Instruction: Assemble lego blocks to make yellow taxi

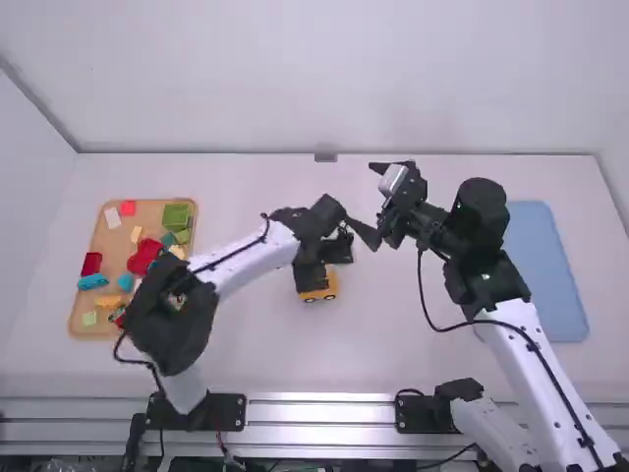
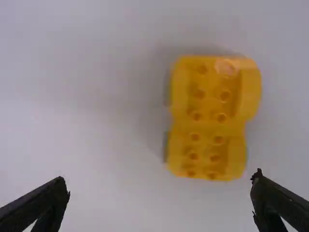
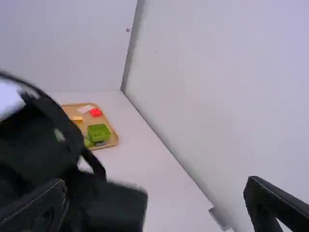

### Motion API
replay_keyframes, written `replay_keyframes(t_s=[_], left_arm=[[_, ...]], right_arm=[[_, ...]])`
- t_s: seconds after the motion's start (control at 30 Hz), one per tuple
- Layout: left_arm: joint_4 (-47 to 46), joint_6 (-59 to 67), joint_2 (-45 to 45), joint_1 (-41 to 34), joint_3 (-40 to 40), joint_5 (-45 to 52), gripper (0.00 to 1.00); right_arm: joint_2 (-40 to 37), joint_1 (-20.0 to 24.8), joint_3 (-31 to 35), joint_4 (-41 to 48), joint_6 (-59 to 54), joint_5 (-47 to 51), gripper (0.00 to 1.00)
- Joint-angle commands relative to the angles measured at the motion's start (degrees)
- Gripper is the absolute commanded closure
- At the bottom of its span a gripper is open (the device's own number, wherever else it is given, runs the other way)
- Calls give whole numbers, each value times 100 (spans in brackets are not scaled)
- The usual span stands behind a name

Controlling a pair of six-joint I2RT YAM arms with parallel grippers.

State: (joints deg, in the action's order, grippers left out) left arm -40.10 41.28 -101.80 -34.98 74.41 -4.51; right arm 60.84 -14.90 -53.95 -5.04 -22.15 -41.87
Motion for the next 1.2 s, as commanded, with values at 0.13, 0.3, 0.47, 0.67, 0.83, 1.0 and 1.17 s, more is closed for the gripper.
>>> replay_keyframes(t_s=[0.13, 0.3, 0.47, 0.67, 0.83, 1.0, 1.17], left_arm=[[452, -986, 1512, 1025, -619, 83, 1], [866, -2557, 2474, 2337, -1023, 83, 1], [632, -4015, 3139, 3434, -1084, 44, 1], [251, -5049, 3775, 4308, -1084, 50, 1], [-168, -5724, 4050, 4876, -1084, -385, 1], [-1062, -7735, 4059, 5584, -1084, -1637, 1], [-1224, -7617, 3919, 6400, -1084, -1182, 1]], right_arm=[[546, -144, 13, -555, 269, -634, 2], [1134, -503, -496, -271, 85, -573, 2], [1757, -918, -1196, 179, -85, -592, 2], [2544, -1344, -1869, 282, -208, -614, 2], [3042, -1585, -2260, 293, -212, -616, 2], [3185, -1727, -2382, 295, -212, -654, 2], [3185, -1735, -2411, 291, -210, -658, 2]])
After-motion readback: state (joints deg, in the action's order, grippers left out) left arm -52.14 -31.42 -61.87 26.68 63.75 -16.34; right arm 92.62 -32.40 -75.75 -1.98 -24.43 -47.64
